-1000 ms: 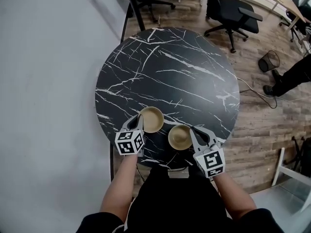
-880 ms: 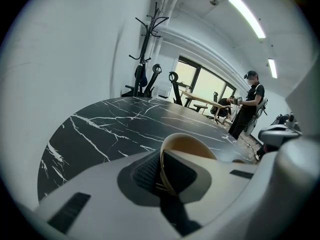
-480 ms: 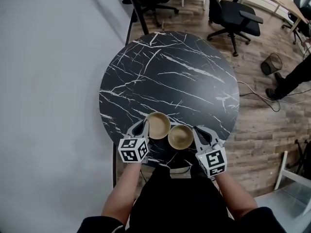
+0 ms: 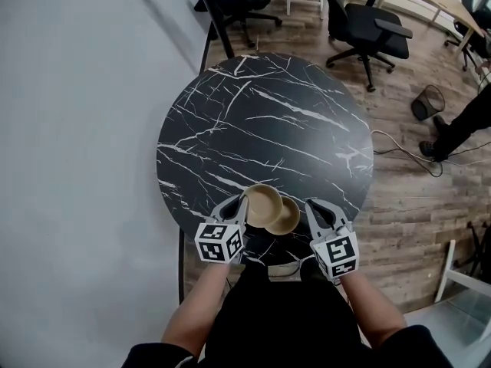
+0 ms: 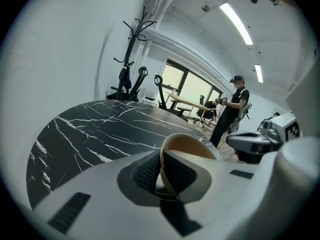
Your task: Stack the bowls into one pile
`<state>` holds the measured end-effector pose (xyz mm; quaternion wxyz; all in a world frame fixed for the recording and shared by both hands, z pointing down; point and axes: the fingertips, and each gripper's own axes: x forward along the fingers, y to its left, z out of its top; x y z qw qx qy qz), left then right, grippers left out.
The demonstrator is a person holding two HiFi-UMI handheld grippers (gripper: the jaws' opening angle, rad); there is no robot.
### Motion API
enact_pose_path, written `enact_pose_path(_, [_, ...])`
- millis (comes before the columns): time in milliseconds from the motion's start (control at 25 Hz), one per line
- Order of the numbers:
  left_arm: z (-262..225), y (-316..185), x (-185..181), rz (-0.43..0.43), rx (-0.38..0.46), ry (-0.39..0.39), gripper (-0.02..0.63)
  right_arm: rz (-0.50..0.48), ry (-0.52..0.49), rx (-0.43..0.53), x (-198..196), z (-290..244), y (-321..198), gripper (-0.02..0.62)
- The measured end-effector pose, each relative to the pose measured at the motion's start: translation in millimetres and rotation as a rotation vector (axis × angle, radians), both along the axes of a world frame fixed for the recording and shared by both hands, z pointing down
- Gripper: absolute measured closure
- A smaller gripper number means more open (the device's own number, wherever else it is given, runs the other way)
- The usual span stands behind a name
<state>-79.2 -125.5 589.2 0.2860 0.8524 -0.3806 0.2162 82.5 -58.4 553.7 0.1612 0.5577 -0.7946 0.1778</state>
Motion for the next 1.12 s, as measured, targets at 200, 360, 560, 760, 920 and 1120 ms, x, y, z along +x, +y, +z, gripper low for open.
enact_pose_path(200, [7,13,13,0.018,-0.017,-0.006,0.574,0.001,0.005,0.001,6,-2,4,0.588])
enact_pose_path(360, [17,24,24,0.049,-0.025,-0.019,0.574,0.006,0.006,0.001,11,0,9,0.588])
enact_pose_path(560, [24,28,32,0.081,-0.020,-0.045,0.574,0.007,0.008,-0.001,16,2,11,0.588])
enact_pose_path(760, [31,37,40,0.129,-0.009,-0.084,0.574,0.008,0.006,0.003,19,1,11,0.588])
enact_pose_path(920, [37,41,43,0.153,0.001,-0.125,0.574,0.009,0.005,0.004,21,-2,11,0.588])
enact_pose_path(1120, [41,43,47,0.168,0.027,-0.151,0.571,0.016,-0.002,-0.004,26,1,17,0.588])
